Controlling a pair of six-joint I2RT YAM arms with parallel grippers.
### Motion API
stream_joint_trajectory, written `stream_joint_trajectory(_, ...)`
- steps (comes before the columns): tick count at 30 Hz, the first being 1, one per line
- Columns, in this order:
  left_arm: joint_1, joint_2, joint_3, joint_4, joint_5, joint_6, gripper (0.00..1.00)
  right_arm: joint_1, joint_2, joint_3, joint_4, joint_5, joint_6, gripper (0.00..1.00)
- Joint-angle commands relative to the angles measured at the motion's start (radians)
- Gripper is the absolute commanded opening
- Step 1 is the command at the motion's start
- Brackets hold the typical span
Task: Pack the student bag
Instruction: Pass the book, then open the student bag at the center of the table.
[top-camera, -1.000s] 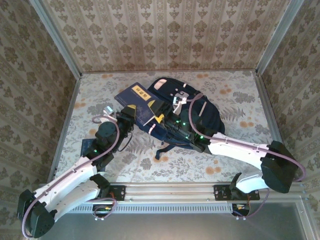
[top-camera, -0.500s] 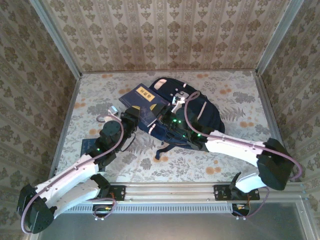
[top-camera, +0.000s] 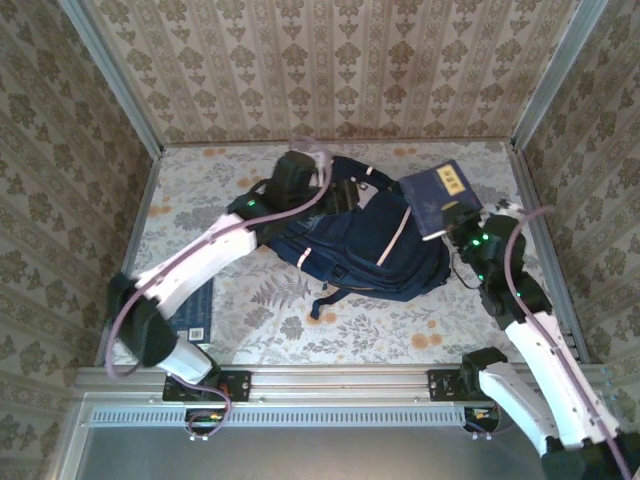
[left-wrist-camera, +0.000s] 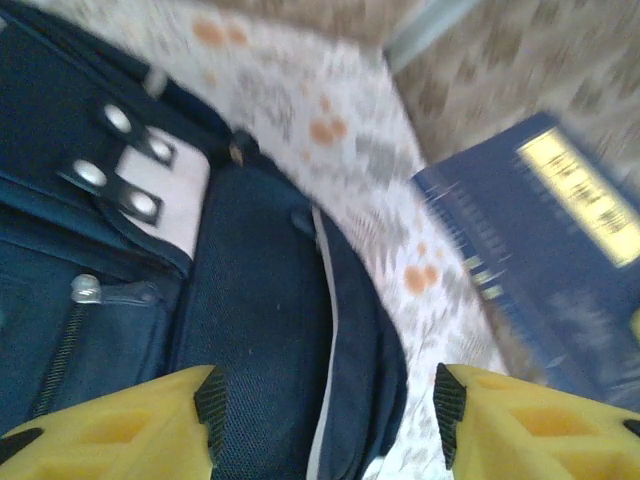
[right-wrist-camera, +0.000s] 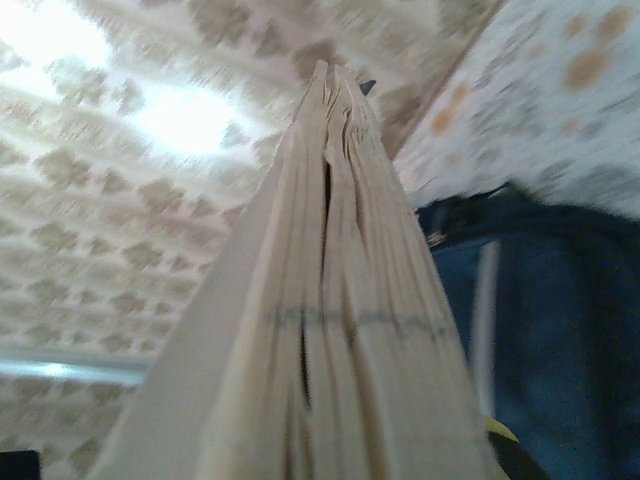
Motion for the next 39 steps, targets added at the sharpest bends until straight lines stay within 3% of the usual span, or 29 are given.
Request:
stream_joint_trajectory(1,-0.022,0.160,0.136,-0.231,0.198,0.182,0.62,-0.157,-0.076,-0.014,-0.157,-0.186,-0.084,0.00)
stream_joint_trajectory(2,-0.027,0.216,0.190,-0.255,0.220,0.197,0.62,-0.196,-0.092,-0.020,-0.180,-0.207,-0.094,0.00)
stream_joint_trajectory(8,-0.068,0.428,0.401,-0.264,0.345,0.203,0.58,-0.170,-0.129,-0.004,-0.267,-0.133,-0.176,0.00)
stream_joint_trajectory(18,-0.102,0.607,0.528,-0.244,0.401,0.143,0.54,-0.141,-0.137,0.087,-0.308,-0.081,-0.239,0.00)
stream_joint_trajectory(39,-0.061,0.535,0.430,-0.211,0.291,0.160,0.57,-0.116,-0.187,0.059,-0.310,-0.073,-0.244,0.00)
